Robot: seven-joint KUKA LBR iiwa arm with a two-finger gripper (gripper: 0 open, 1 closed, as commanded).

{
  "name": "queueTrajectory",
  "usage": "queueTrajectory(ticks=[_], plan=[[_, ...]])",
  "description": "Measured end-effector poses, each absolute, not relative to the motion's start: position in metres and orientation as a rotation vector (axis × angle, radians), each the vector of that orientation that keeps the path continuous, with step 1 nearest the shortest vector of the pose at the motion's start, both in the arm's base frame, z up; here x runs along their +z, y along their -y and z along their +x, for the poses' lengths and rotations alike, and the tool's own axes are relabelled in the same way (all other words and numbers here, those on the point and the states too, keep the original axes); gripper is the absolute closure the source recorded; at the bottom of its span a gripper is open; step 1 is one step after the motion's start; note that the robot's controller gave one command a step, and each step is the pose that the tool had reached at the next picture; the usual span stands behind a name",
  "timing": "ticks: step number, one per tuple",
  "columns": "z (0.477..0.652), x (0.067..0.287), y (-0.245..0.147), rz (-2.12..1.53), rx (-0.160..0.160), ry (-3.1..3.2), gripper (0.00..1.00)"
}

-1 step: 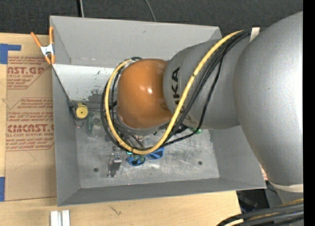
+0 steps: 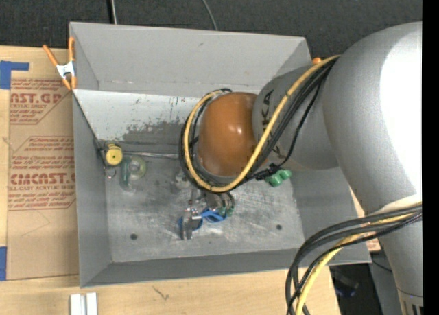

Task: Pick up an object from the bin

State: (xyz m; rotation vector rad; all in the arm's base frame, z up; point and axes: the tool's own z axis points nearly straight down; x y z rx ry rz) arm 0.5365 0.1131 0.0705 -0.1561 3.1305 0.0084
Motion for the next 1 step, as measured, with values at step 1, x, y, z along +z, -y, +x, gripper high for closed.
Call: queueTrajectory(ticks=[1], plan=[[0.5071,0.1004,-0.0592,0.020,-0.001,-3.142,0.00]])
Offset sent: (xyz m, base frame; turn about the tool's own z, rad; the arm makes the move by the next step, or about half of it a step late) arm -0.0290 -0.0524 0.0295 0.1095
